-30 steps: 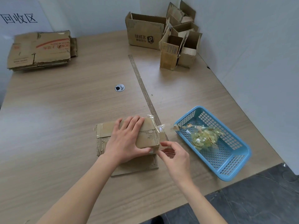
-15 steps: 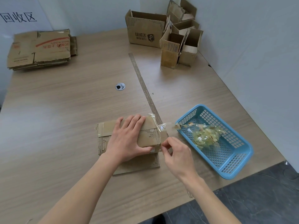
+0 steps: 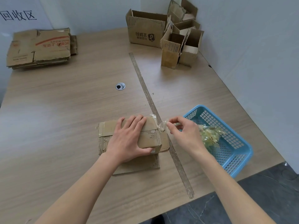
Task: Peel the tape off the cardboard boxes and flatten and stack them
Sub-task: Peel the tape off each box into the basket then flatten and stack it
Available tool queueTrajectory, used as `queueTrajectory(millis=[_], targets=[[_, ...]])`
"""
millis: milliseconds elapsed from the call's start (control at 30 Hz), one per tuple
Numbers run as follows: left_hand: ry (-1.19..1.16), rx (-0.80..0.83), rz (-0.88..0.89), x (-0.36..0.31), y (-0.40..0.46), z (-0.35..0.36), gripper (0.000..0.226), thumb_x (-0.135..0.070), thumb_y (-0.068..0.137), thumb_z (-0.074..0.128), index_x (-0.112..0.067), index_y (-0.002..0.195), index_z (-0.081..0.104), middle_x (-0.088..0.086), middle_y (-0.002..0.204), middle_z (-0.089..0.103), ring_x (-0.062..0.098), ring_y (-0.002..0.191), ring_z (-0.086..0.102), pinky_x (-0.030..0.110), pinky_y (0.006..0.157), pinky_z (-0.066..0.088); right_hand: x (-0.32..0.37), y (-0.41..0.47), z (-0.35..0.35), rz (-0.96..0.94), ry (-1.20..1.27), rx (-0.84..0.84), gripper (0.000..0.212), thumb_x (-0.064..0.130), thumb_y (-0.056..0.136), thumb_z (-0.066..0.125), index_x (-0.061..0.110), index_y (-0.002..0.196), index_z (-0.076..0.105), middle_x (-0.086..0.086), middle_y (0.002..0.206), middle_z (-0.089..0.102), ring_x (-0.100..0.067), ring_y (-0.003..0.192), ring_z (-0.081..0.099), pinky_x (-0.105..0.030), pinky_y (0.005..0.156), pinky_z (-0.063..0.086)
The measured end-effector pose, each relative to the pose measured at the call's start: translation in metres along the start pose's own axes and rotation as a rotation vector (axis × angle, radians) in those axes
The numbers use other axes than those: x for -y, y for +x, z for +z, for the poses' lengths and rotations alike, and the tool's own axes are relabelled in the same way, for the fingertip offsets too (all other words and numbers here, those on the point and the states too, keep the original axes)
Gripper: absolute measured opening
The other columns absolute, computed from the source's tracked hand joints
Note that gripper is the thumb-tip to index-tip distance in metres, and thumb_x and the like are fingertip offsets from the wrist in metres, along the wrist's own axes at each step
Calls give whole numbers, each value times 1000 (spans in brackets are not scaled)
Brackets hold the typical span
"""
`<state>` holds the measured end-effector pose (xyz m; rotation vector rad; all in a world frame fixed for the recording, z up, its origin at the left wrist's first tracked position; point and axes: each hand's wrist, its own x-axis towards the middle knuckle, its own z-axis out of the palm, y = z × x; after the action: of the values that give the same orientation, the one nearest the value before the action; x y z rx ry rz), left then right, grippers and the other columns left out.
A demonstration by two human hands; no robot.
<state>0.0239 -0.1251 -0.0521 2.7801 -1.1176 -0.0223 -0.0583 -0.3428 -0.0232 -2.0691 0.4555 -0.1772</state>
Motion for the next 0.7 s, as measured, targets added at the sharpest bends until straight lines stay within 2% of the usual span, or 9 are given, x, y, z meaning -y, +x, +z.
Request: queueTrajectory(millis=[100,167,267,333,400,533,700], targets=[[3,-5,0,0,0,0,113,-89,67,49,-20,155,31,-3,160,35,20,148,31,53,121,21,-4,-5,7,-154,10,55,20,30,95,71,20,113,72,22,115,66,8,103,64,-13,85,54],[1,-3,1,-1,0,-1,113,-89,67,49,-19,154,31,-2,159,36,20,148,31,53,121,22,-9,-7,8,-184,-45,128,38,35,89,78,25,123,66,20,124,63,5,111,61,-13,93,51],[1,-5,-2,0,0,-1,112,-89,68,49,-20,154,31,-3,159,36,19,148,31,53,122,21,-10,-8,10,-46,99,155,51,34,76,89,31,121,64,11,106,71,-3,96,70,-23,84,59],[-1,-3,-2,0,0,-1,112,-89,68,49,-19,154,31,-3,159,36,19,147,31,53,121,21,-12,-13,11,-11,140,148,57,41,72,91,40,121,62,12,95,71,-5,85,71,-21,77,59],[-5,-11,-2,0,1,-1,112,-90,68,48,-19,154,33,-2,159,37,20,147,32,54,121,22,-15,-23,14,-19,125,145,62,43,70,91,48,122,59,16,92,69,-6,81,70,-16,74,56],[-2,-15,2,0,1,0,112,-89,68,49,-18,153,34,-2,158,38,20,147,32,53,121,22,-19,-40,28,65,326,51,54,22,77,89,44,119,63,7,91,72,-11,86,73,-29,81,61],[-4,-6,-3,1,1,0,113,-89,67,49,-19,154,32,-3,159,36,19,148,31,53,122,20,-17,-52,35,22,338,-5,52,8,85,80,39,124,65,3,85,71,-13,82,72,-25,82,59]])
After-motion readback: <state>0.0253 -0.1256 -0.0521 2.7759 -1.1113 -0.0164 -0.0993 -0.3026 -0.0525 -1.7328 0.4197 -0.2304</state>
